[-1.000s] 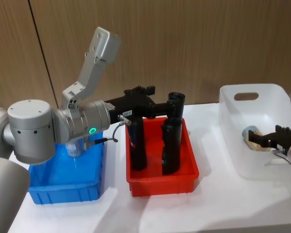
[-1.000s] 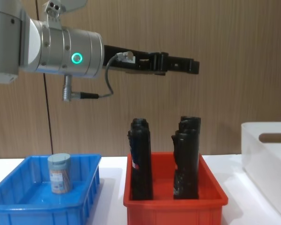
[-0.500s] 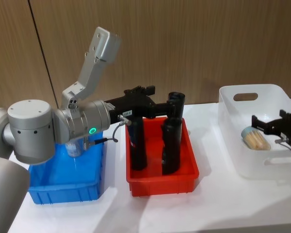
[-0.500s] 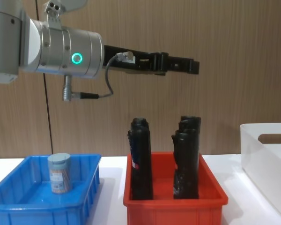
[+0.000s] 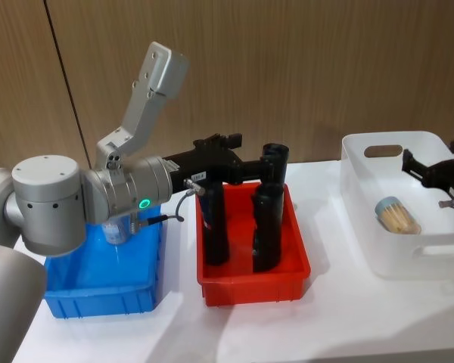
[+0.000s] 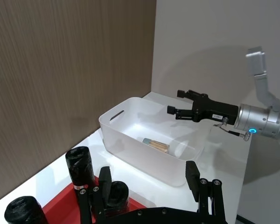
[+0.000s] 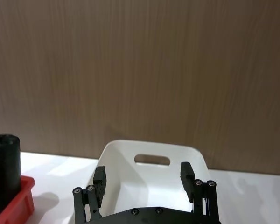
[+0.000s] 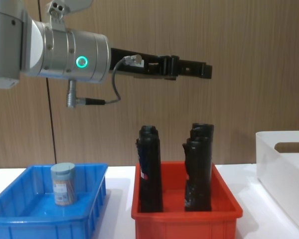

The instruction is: Pick the cotton swabs from the blue box and place them into the white box.

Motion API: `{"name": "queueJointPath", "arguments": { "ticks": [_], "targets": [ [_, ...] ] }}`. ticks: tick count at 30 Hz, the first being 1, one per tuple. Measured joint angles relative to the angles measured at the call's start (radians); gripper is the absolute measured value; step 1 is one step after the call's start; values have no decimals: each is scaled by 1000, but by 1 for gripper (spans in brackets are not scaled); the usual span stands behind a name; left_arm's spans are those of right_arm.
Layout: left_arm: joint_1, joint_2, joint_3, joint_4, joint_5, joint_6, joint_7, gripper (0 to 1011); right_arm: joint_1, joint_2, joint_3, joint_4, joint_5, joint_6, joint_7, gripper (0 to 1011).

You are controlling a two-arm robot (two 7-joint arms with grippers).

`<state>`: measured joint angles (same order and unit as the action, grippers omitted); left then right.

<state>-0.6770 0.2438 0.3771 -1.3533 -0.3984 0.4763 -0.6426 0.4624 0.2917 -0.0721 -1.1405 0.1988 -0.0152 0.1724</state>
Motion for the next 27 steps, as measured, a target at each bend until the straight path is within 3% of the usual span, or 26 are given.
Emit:
{"name": "queueJointPath", "arguments": {
  "ticks": [13, 27],
  "targets": [
    [0, 0, 0, 0, 0, 0, 0, 1004, -100, 11, 15, -150, 9, -85, -54, 1002],
    [0, 0, 0, 0, 0, 0, 0, 1004, -138, 15, 20, -205, 12, -114, -74, 1002]
  ]
}}
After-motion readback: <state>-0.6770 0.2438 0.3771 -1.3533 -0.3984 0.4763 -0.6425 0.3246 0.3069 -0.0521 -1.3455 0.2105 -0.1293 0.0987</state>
